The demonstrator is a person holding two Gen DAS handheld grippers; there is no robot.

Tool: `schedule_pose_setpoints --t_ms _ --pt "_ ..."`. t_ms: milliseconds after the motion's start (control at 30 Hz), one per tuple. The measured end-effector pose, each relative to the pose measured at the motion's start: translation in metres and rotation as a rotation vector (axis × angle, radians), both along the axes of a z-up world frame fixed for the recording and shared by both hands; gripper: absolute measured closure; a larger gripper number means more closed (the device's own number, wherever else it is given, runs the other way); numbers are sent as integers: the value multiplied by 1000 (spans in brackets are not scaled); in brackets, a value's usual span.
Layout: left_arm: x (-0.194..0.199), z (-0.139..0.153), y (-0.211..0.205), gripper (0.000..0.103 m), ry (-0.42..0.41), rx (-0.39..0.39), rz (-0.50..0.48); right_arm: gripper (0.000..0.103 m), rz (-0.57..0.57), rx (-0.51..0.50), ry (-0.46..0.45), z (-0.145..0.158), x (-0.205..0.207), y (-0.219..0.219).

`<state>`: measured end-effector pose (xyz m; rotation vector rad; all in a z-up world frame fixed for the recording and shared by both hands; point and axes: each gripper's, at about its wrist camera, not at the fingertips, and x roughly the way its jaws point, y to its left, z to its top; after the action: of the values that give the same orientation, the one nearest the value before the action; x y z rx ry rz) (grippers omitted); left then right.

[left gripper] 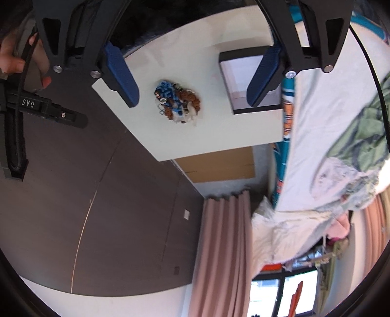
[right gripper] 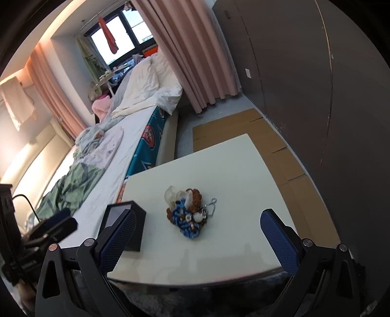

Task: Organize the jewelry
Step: 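Reach the left gripper into the jewelry pile and grasp the white cloth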

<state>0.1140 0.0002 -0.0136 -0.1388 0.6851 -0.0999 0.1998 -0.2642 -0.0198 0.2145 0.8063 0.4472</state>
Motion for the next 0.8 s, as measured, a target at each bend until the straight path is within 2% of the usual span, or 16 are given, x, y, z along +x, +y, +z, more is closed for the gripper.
schedule_pose_setpoints --t_ms 67,267,433,500,567,667,800 --pt "18 -5 0 24 36 -2 -12 0 5 14 28 -3 15 4" --pt "56 -20 0 32 106 -18 -37 0 4 30 72 -7 55 12" --pt "88 -37 -2 38 178 -55 -62 1 7 64 93 -21 68 12" --pt "100 -45 -4 38 208 -50 -68 5 11 71 118 -30 75 11" --pt "110 -52 -5 38 235 -57 -76 15 10 77 149 -40 80 11" --pt "127 -66 -7 46 280 -66 -80 17 11 91 193 -55 86 12" --pt "148 -87 -14 47 350 -67 -100 23 -11 104 240 -71 88 8"
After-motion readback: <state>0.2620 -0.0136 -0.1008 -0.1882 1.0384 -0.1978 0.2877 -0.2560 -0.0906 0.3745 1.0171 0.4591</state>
